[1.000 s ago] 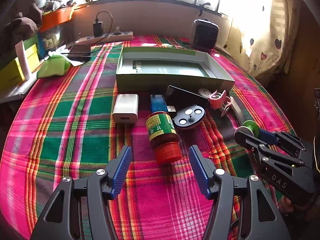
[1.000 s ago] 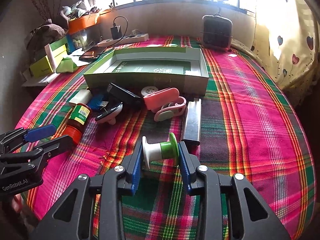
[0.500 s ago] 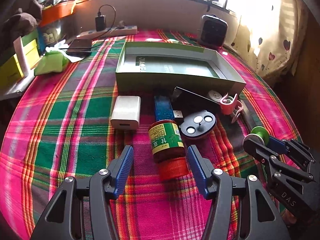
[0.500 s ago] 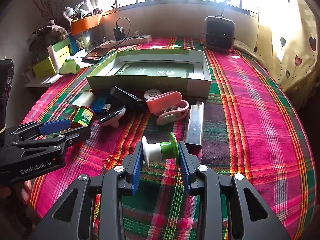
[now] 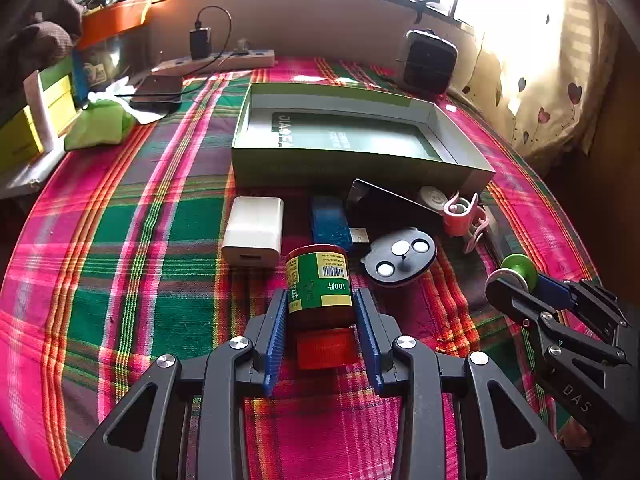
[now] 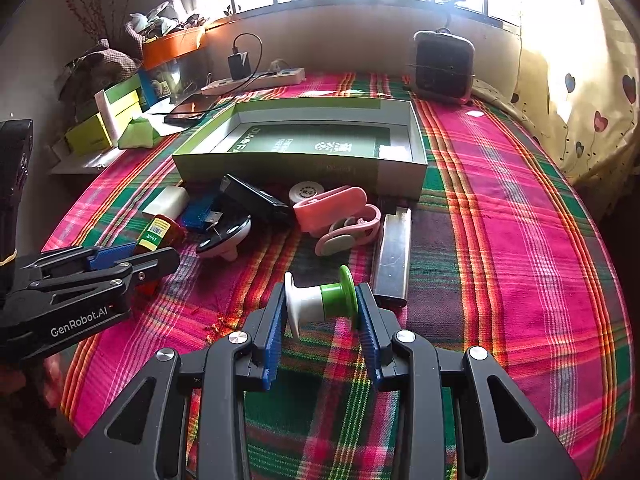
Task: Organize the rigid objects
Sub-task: 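Close the left tool around the brown red-capped jar, then carry the jar with the left tool while the right tool carries the spool into the tray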
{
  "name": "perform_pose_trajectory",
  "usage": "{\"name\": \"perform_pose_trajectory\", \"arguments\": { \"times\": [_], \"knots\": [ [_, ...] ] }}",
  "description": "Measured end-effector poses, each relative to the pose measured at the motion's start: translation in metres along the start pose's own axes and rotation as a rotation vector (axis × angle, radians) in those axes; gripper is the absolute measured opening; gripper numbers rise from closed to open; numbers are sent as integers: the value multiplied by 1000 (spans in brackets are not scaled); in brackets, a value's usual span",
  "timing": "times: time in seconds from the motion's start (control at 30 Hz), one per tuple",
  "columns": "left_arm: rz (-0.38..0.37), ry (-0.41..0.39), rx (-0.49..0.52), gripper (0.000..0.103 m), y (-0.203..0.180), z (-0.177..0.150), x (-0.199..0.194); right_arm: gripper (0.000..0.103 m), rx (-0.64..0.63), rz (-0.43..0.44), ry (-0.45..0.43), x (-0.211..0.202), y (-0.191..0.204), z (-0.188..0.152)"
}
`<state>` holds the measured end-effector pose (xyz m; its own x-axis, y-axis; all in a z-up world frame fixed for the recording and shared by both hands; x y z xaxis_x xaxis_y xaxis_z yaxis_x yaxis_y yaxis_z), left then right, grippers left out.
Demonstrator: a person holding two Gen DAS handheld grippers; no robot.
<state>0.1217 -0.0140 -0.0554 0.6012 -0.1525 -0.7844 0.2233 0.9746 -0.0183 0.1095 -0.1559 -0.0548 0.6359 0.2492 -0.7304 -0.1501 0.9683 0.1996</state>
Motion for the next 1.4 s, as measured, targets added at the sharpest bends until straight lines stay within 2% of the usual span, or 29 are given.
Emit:
{"name": "perform_pose_trajectory", "arguments": {
  "times": [0.47, 0.6, 0.8, 1.1, 1.4],
  "knots": [
    [-38, -30, 20, 31, 2, 22, -12, 35, -2, -1, -24, -9, 0, 20],
    [-30, -45, 37, 31, 6, 34, -16, 35, -4, 4, -39, -11, 2, 30],
    [-56, -66, 26, 31, 15, 59, -18, 35, -3, 5, -60, -13, 1, 49],
    [-64, -71, 19, 31, 32, 98, -2, 35, -14, -2, -77, -3, -2, 92],
    [-87, -56, 27, 31, 42, 131, 23, 35, -14, -19, -49, 31, -12, 128]
  ]
}}
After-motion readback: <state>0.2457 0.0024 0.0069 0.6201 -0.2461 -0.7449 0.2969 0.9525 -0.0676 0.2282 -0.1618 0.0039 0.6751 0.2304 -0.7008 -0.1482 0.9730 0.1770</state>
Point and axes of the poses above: each gripper's, at about its wrist camera, not at the fingertips, and x roughly the way its jaws point, y to its left, z to its top, the point moved 9 cm from there along x, roughly the way its jaws point, and after that the axes turned 10 degrees about x, right-handed, at the moved point
